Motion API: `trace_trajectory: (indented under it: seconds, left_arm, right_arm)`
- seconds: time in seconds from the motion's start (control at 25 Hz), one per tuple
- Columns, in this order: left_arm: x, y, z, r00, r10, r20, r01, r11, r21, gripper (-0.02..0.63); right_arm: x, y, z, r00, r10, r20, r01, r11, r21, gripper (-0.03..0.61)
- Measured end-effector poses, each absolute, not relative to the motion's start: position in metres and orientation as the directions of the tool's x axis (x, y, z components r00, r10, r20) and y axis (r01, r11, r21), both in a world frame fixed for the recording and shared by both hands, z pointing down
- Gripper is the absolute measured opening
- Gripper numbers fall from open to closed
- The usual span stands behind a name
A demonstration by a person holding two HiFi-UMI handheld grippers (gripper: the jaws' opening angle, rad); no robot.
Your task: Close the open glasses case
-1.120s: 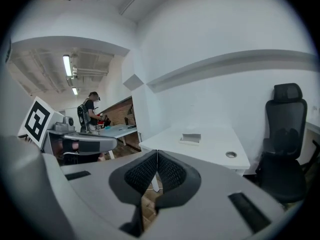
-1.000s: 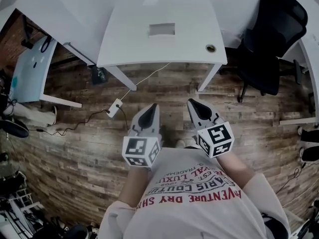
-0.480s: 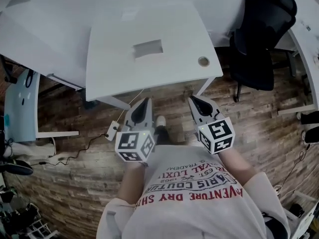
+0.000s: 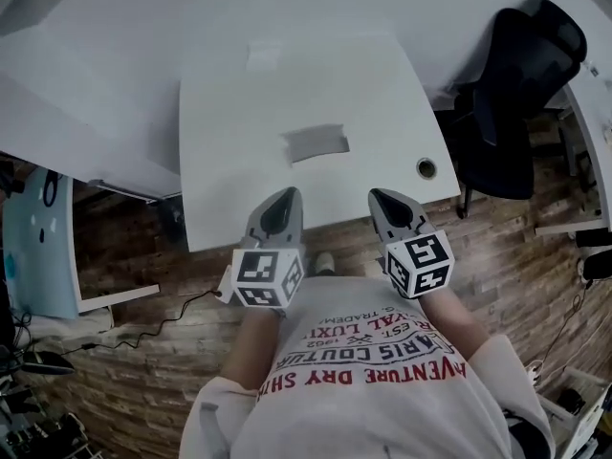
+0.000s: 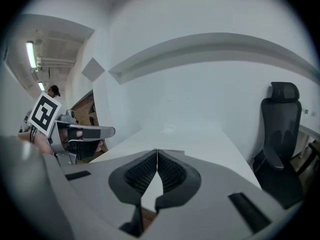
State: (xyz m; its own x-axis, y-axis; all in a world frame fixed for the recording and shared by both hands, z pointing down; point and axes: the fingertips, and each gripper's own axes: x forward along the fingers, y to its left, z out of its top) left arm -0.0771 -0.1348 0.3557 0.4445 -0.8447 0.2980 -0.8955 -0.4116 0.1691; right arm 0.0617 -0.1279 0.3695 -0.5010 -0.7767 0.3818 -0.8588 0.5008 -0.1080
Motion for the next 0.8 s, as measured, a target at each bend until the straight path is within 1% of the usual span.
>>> trace_trajectory:
  seconds: [0.24,0.44,0.56,0.8]
  left_arm:
    - [-0.103,-0.176,0.381,0.473,-0.814,0.338,-0.88,-0.419,0.224,-0.002]
    - [-0.101,-0.185,0.412,0.497,-0.776,0.388,-0.865,-0.406,0.296,-0.002]
    - [-0.103,-0.192,0.429,0.49,-0.764,0.42,-0.868,-0.386,0.311,-0.002]
    - [-0.108,-0.213,0.453,0.45,-0.77,0.453,-0.885,-0.317,0.34,-0.002]
  right_arm:
    - [0.026,-0.167,0.383,-0.497,-0.76,0.419,-0.862,0.486,-0.143,0.012]
    - [0.022,-0.177,0.408,-0.491,-0.72,0.491,-0.862,0.484,-0.151,0.012]
    - [0.023,-0.188,0.42,-0.489,-0.704,0.515,-0.861,0.484,-0.156,0.012]
    - [0.012,-0.213,0.44,-0.537,-0.658,0.528,-0.829,0.528,-0.186,0.012]
